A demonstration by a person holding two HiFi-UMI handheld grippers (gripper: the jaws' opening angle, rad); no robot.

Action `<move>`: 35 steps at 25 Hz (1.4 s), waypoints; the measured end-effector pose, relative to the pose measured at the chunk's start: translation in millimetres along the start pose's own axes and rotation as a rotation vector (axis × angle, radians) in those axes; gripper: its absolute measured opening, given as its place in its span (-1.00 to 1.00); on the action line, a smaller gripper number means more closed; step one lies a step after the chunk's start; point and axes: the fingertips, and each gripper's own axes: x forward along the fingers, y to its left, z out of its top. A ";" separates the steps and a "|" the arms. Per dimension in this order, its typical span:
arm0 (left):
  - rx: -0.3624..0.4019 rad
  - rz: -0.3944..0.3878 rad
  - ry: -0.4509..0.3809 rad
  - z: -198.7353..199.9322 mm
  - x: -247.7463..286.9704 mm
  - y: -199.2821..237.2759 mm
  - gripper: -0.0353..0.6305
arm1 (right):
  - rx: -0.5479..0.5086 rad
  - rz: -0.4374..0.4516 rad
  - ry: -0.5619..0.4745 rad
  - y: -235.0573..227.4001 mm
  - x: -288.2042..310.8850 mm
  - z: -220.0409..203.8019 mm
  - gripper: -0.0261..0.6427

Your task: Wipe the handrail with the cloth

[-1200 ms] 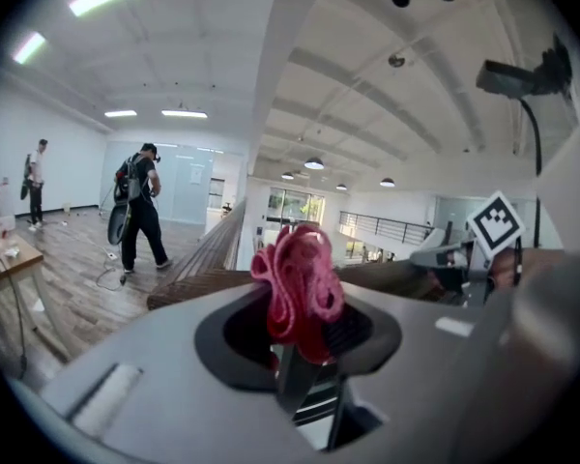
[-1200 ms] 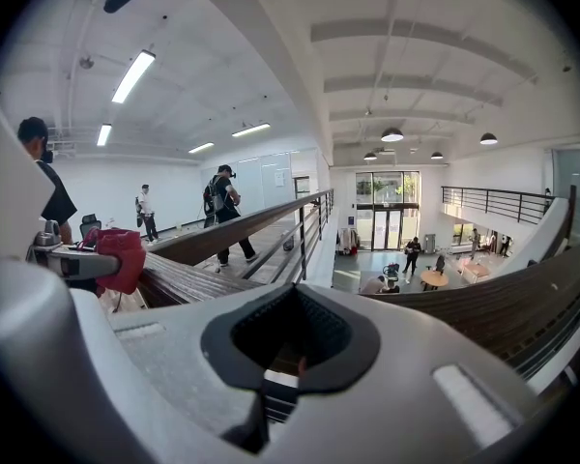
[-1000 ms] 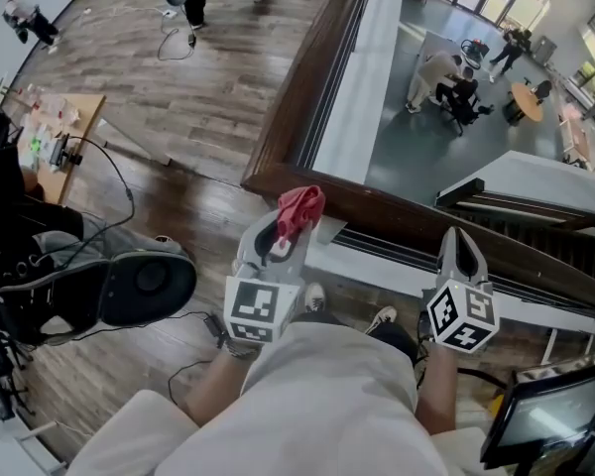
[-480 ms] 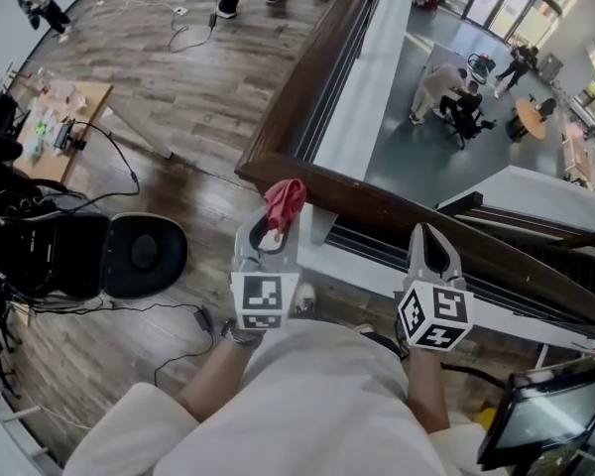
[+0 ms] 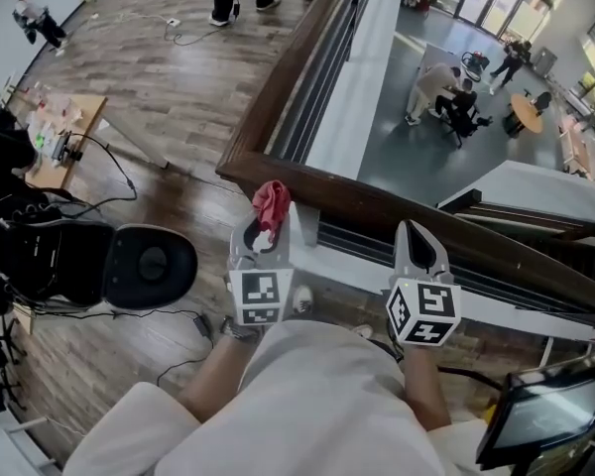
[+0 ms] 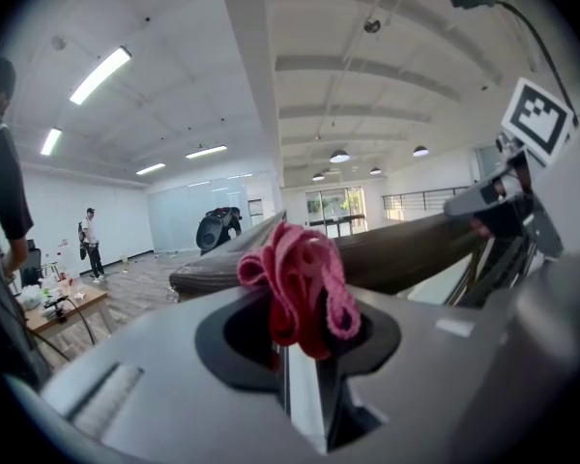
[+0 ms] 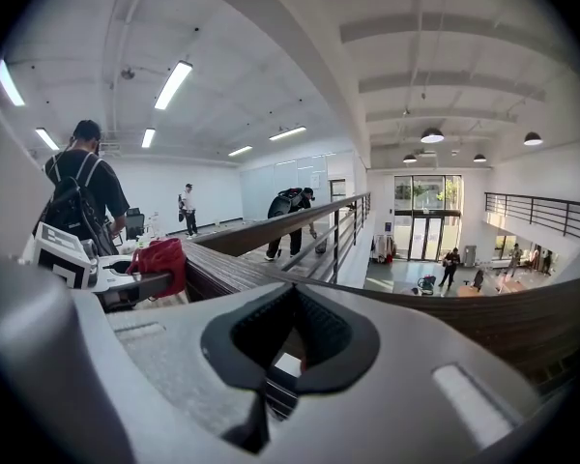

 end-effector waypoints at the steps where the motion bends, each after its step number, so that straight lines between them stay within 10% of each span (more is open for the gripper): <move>1: -0.003 0.005 0.002 0.6 0.9 -0.8 -0.54 | 0.001 0.000 0.000 -2.7 -1.3 0.2 -0.91; 35: -0.128 -0.084 -0.016 7.0 4.3 -68.4 -0.54 | 0.119 0.046 0.016 -33.7 -16.9 -13.9 -0.92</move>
